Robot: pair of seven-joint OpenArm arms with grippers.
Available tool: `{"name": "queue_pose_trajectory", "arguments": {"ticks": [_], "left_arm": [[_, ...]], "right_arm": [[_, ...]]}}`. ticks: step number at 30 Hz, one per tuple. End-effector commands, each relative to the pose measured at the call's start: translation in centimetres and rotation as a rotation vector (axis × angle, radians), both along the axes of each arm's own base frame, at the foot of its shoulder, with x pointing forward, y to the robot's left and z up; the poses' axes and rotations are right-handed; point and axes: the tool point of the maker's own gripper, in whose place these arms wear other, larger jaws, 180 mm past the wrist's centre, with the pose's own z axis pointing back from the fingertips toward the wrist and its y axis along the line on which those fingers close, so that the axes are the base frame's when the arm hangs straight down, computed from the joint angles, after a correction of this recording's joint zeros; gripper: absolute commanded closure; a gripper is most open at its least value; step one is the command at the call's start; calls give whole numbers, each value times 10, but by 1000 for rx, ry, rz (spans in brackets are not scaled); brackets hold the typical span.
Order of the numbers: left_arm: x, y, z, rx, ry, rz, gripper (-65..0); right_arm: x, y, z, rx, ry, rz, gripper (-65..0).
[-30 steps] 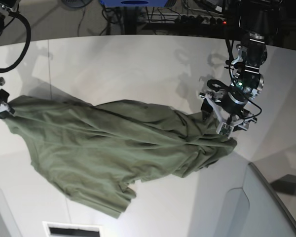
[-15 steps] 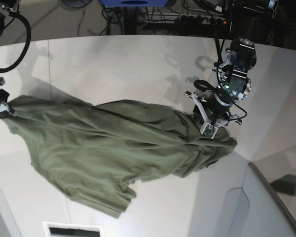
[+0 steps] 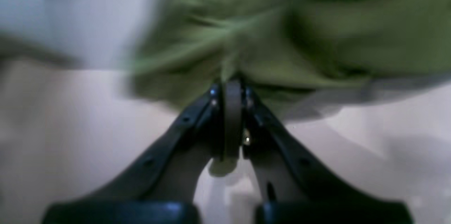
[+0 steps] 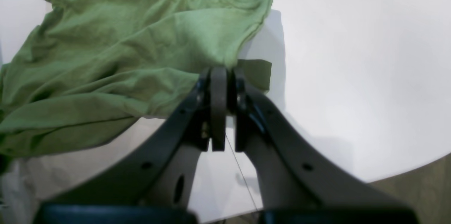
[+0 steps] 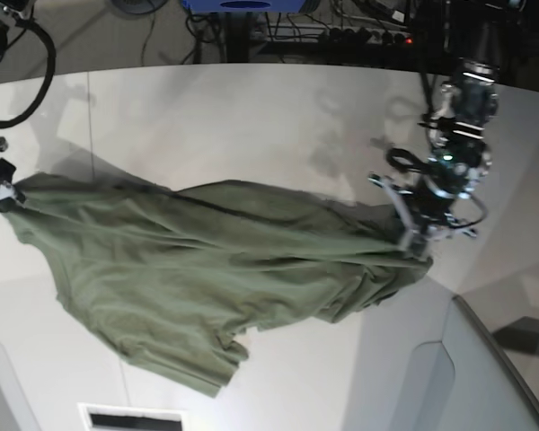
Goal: Layout the t-shirt on the table in an organized manner, then fold the t-shirt properly
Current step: 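Lift the shirt with both grippers and fling it flat onto the table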
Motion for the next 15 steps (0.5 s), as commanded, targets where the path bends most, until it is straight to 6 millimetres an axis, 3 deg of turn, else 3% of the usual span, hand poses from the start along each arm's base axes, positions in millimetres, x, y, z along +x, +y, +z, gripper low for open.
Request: {"name": "queue_pose_trajectory", "arguments": {"ticks": [1,4,9,12,15], "left_arm": [[12,22,33,45,-90,14,0],[13,45,73,127,-167,-6,0],[18,54,123,226,-260,-71,0],[19,58,131,256,-262,-80,0],[7,56,115,269,-187,-69,0]], "right_arm": [[2,-4,12,-29,-36,5,0],[-1,-2,11,-32,-31,10,0],[17,-15,31,-76,-84,13,0],[27,-18,42,-86,-104,23,0],[22,-14,35,-62,-53,35,0]]}}
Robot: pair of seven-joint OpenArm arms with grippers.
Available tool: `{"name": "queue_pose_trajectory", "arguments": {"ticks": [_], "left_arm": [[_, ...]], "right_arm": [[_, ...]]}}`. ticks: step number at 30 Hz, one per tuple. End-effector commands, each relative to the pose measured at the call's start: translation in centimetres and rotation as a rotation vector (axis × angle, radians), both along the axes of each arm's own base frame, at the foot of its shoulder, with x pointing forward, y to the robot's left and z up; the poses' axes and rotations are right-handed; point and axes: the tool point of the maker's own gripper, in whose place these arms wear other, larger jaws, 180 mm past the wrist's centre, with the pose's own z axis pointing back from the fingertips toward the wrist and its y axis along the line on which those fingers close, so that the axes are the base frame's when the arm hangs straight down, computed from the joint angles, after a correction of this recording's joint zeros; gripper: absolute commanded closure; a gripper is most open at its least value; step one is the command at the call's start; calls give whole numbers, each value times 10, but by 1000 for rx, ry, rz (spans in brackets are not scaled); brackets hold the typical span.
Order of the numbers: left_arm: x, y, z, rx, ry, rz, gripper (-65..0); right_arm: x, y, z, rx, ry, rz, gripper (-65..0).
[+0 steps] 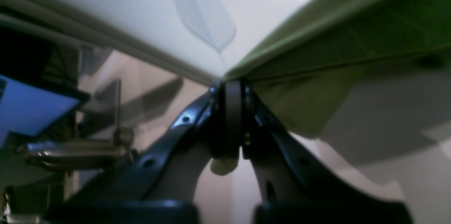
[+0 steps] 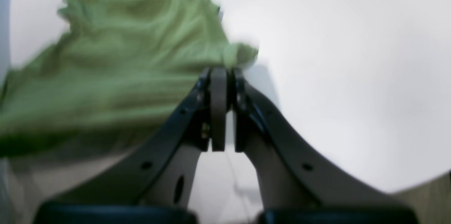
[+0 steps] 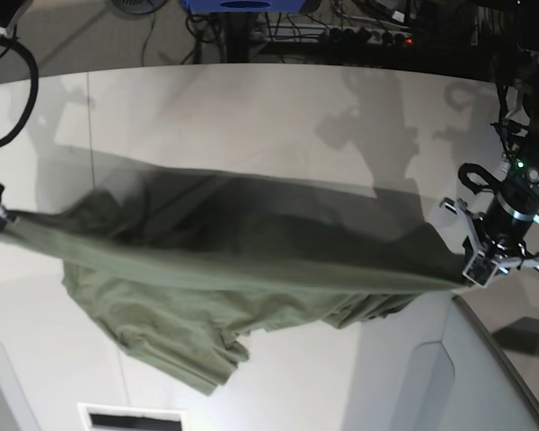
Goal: Layout the t-shirt on the table in an organized manner, then fold the t-shirt properly
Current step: 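Lift the shirt with both grippers and fling it flat onto the table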
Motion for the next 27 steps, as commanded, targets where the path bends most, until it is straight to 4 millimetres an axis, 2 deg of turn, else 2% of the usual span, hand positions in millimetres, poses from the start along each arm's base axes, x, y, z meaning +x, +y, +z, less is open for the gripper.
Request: {"name": "queue_pose_trajectory", "arguments": {"ticks": [1,4,8,11,14,16,18,19,21,22,23,24,25,26,27], "left_arm": [[-6,5,2,21,-1,3,0],[-28,-7,-18,-1,48,-18,0],[-61,-22,-42,-14,148,-70,0],[-70,-23,-53,-17,193,-85,0],[-54,-25,-56,-17,187,-90,0],[-30,-29,-58,-12,178,-101,0],[-3,-31,-59,-1,172,-110,0],[18,-31,-58,11,165,-112,0],[66,-30,-41,49,127,-113,0],[97,-30,-24,62,90,-100,0],[129,-26,1,73,44,-76,0],[163,-25,37,79,-19,-54,0],[188,-25,68,76,-68,-35,0],[213,-25,103,65,-119,-11,0],[231,-26,138,55,-171,3,0]], "right_arm": [[1,-6,7,-29,-20,-7,0],[-19,-2,-11,-12,40,-10,0],[-37,0,-24,-8,94,-10,0],[-36,1,-26,-5,99,-4,0],[-10,-4,-24,22,67,-24,0],[19,-14,-25,43,54,-27,0],[54,-15,-28,46,52,19,0],[77,-17,-23,31,24,48,0],[125,-23,-10,-2,-41,91,0],[151,-28,3,-24,-78,107,0],[177,-37,25,-51,-126,115,0],[203,-43,50,-70,-176,119,0],[221,-50,77,-94,-228,122,0],[238,-60,111,-124,-292,116,0],[248,-68,139,-146,-342,108,0]]}}
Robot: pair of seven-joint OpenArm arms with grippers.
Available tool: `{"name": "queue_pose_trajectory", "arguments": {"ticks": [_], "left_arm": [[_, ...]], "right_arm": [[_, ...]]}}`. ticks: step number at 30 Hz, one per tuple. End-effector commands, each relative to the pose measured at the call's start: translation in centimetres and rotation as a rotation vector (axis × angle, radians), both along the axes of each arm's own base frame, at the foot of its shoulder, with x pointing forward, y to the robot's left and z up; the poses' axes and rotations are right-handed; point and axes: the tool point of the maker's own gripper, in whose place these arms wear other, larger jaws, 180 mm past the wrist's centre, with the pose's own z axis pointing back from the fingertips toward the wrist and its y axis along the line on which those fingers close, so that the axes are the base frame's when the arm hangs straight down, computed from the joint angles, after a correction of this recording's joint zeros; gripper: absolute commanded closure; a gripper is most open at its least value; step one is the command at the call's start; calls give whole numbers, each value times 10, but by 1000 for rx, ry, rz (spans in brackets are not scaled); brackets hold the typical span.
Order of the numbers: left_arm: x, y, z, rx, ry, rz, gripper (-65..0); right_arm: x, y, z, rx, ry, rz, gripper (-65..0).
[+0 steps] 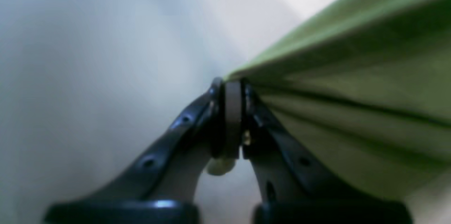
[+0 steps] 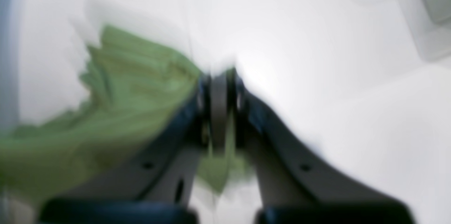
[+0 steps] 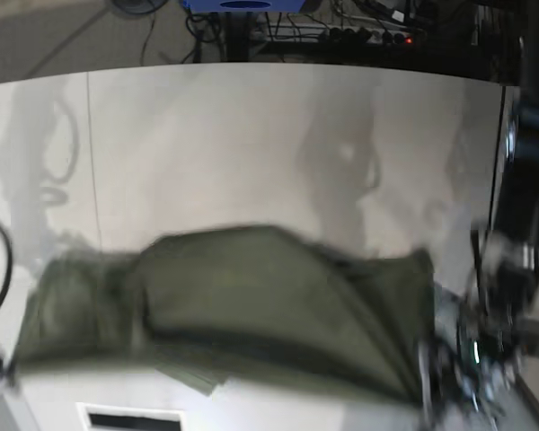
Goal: Layout the t-shirt on the table in an organized manner, then fold the t-shirt properly
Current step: 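Lift the shirt with both grippers and fling it flat onto the table, then lower the shirt corners with both grippers and open the left gripper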
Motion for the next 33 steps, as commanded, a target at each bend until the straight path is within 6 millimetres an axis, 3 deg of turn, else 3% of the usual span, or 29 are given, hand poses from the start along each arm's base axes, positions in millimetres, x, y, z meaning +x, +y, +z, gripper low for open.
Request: {"name": "queue_pose_trajectory", "arguments": {"ticks": [1,2,5,7,10,11,14,17,21,24,27,29,33], "left_arm": [[23,7,79,-6,-158,22,0],[34,6,113,-24,-203,31,0],[45,15,183,-35,-298,57,0],[48,15,200,-23,-315,58,0],[49,10,179,30,-269,44,0],[47,-1,166,55,-254,15,0],[25,12,99,121,-150,16,0],[-10,10,1,147,7,-11,0],[-57,-14,-108,134,183,-72,0],[-99,-9,-174,208,301,-100,0],[-131,-15,-217,237,362,-153,0],[-138,-1,-228,258,366,-108,0],[-149,6,-239,267,380,-88,0]], "right_arm": [[11,-33,74,-67,-160,-63,0],[14,-40,107,-83,-216,-71,0],[11,-52,181,-158,-345,-83,0],[8,-53,206,-186,-385,-81,0],[17,-47,193,-210,-331,-59,0],[19,-42,178,-223,-291,-41,0],[13,-30,101,-249,-148,17,0],[-1,-17,14,-225,-45,50,0],[-38,-22,-87,-177,78,27,0],[-69,-11,-143,-135,185,37,0],[-101,-6,-179,-86,235,15,0],[-111,2,-190,-61,242,21,0],[-140,4,-217,-45,305,20,0]]}}
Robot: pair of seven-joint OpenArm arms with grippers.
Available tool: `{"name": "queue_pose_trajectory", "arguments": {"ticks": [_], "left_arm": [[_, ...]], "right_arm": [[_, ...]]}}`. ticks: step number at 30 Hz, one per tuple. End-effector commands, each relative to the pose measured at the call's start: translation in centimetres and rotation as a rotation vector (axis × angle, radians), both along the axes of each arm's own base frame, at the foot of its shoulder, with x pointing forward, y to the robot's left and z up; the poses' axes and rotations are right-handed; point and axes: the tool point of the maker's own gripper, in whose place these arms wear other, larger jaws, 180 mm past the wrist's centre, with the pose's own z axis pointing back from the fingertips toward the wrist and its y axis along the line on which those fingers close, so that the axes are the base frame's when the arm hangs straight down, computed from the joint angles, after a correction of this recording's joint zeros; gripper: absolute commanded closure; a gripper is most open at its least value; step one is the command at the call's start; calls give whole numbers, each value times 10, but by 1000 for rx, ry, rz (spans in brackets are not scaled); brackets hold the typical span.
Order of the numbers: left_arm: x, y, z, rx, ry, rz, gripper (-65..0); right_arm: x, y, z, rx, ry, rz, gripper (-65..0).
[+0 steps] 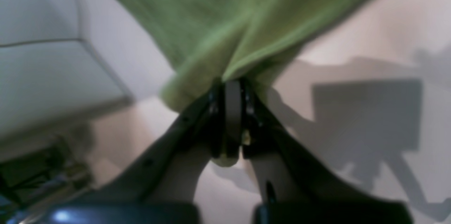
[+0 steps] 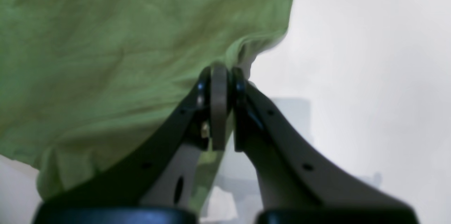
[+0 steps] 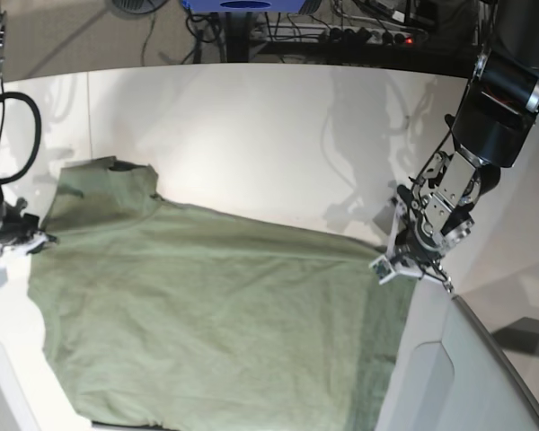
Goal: Layout the t-shirt on the table in an organized manner, then fold the t-shirt properly
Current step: 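Lower the shirt corners with both grippers and open the left gripper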
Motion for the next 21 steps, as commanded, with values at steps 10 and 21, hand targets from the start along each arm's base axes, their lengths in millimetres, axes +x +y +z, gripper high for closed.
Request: {"name": "queue_pose_trajectory", "arguments": {"ticks": [10,21], "left_arm": [[-38,6,-27,16,63,-3,0],[-85,-7,-37,-11,87,-50,0]], "right_arm": [[-32,-26,9,-37,-30,-45,0],[-59,-16,1,-46,19,-2,0]]}}
